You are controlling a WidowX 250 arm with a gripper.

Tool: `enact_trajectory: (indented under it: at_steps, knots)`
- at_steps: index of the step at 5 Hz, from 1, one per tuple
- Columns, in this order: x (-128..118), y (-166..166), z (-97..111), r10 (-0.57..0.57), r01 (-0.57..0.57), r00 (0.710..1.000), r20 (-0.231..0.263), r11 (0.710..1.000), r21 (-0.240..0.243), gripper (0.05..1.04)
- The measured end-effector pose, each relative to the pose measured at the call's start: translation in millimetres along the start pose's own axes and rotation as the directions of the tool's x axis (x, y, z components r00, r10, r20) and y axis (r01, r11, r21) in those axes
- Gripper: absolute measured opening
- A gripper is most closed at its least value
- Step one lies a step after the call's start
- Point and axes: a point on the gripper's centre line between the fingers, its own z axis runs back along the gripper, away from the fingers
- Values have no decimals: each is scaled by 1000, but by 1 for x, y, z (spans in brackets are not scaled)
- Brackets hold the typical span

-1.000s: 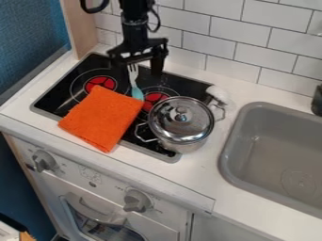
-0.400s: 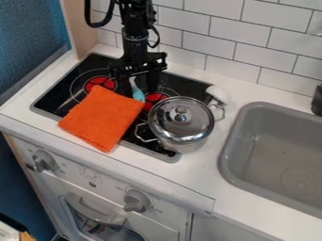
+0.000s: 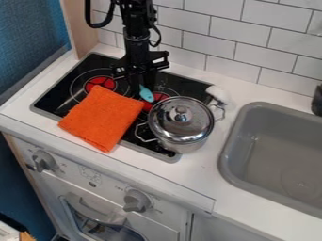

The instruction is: Moved the spatula on top of the orange towel

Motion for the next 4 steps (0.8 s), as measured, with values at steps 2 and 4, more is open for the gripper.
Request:
enact_trajectory:
  at_steps: [2,4]
  knots:
    - [0,-3,2,9,-10,1000,-20,999,-33,306]
    - [8,-4,51,-74,81,995,66,991,-110,306]
